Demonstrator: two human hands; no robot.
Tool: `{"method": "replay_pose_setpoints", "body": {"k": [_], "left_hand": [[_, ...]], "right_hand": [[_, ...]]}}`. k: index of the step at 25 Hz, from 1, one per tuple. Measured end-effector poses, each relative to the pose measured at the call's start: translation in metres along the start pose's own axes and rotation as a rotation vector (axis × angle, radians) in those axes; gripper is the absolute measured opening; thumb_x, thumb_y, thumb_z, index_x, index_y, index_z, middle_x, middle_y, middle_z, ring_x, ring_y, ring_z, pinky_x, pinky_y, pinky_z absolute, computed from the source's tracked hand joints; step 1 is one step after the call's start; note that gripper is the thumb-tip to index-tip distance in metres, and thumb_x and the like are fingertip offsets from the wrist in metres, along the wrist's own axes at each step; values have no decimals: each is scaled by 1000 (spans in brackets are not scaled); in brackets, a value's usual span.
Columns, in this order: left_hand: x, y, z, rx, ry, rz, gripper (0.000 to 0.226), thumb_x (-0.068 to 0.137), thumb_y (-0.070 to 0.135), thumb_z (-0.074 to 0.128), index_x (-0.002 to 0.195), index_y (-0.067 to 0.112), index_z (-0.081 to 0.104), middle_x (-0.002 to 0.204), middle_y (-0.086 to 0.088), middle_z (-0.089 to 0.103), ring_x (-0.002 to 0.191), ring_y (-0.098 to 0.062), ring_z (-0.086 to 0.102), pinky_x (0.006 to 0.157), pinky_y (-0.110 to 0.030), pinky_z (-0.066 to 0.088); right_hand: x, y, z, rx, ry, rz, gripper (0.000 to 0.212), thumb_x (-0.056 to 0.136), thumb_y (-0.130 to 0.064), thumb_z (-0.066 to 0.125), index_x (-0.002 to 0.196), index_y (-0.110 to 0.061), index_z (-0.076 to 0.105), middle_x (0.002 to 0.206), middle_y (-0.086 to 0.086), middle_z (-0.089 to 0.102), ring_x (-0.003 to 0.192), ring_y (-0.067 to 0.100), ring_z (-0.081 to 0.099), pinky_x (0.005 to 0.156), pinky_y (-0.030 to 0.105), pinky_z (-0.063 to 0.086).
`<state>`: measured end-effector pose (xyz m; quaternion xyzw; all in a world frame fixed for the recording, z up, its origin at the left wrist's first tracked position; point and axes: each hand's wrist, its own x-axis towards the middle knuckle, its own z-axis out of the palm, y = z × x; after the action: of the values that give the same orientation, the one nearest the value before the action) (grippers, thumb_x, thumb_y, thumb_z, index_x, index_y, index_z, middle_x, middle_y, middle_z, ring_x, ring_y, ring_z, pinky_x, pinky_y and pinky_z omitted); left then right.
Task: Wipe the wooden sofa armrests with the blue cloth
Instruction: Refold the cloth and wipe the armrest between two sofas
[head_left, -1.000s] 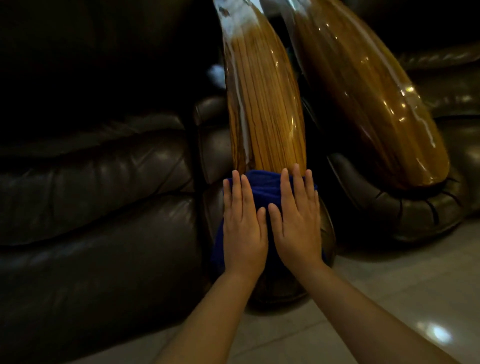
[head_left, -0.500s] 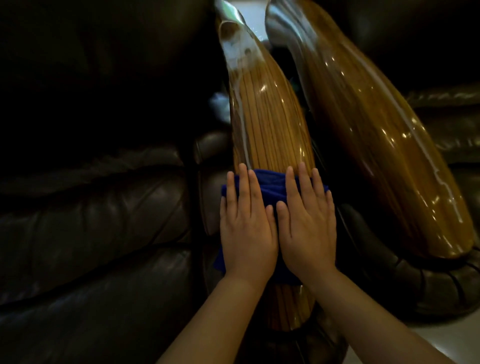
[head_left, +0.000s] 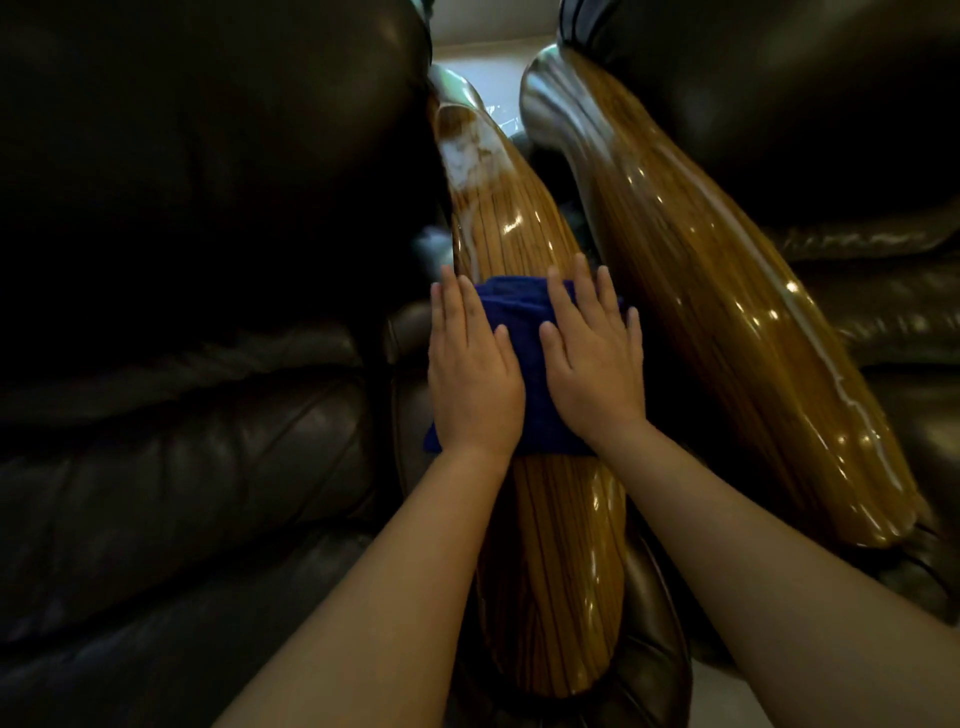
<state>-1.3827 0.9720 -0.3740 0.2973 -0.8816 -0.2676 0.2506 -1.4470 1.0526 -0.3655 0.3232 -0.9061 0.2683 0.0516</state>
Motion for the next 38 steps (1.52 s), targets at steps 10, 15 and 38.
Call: {"method": "replay_pose_setpoints", "body": {"k": [10,15,38], "left_hand": [[-49,-4,-2,145,-72,-10,58,91,37,13,139,19,-15,151,2,-15,140,-11,-12,113,-34,0],[21,2,5,192,-65,-16,58,93,33,17,139,15,-13,150,0,-15,139,-12,-12,114,-35,4],[292,-11,34,-18,-10,-301,54,97,22,27,144,7,5,156,-7,-2,142,-19,7,112,-29,16]], "right_hand": [[-58,-7,4,-116,21,89,54,93,-38,18,144,-23,10,155,2,11,143,18,2,115,48,16],[13,-9,2,-163,-12,43,54,94,-37,15,145,-20,12,156,6,13,143,20,3,115,46,16],[314,-24,55,24,-277,-11,55,96,-34,24,146,-21,5,158,2,-1,143,21,-2,112,42,19]]}}
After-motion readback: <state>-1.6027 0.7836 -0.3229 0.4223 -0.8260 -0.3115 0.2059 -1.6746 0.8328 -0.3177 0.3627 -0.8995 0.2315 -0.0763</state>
